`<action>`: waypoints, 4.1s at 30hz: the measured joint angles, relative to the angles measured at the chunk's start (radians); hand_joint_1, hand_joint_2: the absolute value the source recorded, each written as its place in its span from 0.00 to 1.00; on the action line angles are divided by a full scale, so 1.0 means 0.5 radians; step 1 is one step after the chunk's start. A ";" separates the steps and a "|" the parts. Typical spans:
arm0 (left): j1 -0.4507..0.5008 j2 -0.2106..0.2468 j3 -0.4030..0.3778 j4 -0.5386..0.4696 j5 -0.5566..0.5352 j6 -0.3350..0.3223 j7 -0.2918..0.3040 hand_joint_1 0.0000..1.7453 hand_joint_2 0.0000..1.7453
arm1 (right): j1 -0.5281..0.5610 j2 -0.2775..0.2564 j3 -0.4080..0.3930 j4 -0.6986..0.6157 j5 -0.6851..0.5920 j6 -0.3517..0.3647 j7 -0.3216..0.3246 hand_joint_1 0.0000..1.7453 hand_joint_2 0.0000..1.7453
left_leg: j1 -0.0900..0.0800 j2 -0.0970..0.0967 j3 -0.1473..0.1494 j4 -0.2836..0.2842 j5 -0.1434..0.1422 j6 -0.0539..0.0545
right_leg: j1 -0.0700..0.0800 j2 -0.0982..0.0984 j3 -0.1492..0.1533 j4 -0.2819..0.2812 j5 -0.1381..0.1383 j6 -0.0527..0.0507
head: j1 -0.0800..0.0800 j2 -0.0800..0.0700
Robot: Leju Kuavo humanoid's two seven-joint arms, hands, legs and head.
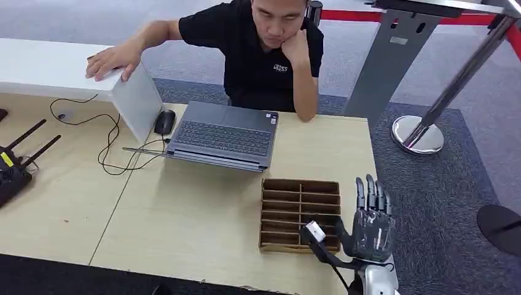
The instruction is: Pass the card to the sensor for recognition and then transmit it.
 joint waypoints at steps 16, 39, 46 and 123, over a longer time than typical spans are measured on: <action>0.000 0.000 0.006 0.000 -0.015 0.000 -0.005 0.00 1.00 | -0.007 0.004 0.043 -0.188 -0.030 0.000 -0.001 0.00 1.00 | 0.000 0.000 0.000 0.000 0.000 0.000 | 0.000 0.000 0.000 0.000 0.000 0.000 | 0.001 0.000; 0.000 0.000 0.038 0.000 -0.027 0.000 -0.004 0.00 1.00 | -0.006 -0.007 0.091 -0.203 -0.028 0.000 0.000 0.00 1.00 | 0.000 0.000 0.000 0.000 0.000 0.000 | 0.000 0.000 0.000 0.000 0.000 0.000 | 0.001 0.000; 0.001 0.000 0.040 0.000 -0.036 0.000 -0.002 0.00 1.00 | -0.006 -0.007 0.096 -0.203 -0.025 0.000 -0.001 0.00 1.00 | 0.000 0.000 0.000 0.000 0.000 0.000 | 0.000 0.000 0.000 0.000 0.000 0.000 | 0.001 0.000; 0.007 -0.011 0.108 0.000 -0.098 0.000 -0.011 0.00 1.00 | -0.033 -0.096 0.191 -0.093 -0.014 0.001 0.000 0.00 1.00 | 0.000 0.000 0.001 0.000 0.001 -0.001 | 0.000 0.000 0.000 0.001 0.000 0.000 | 0.001 0.000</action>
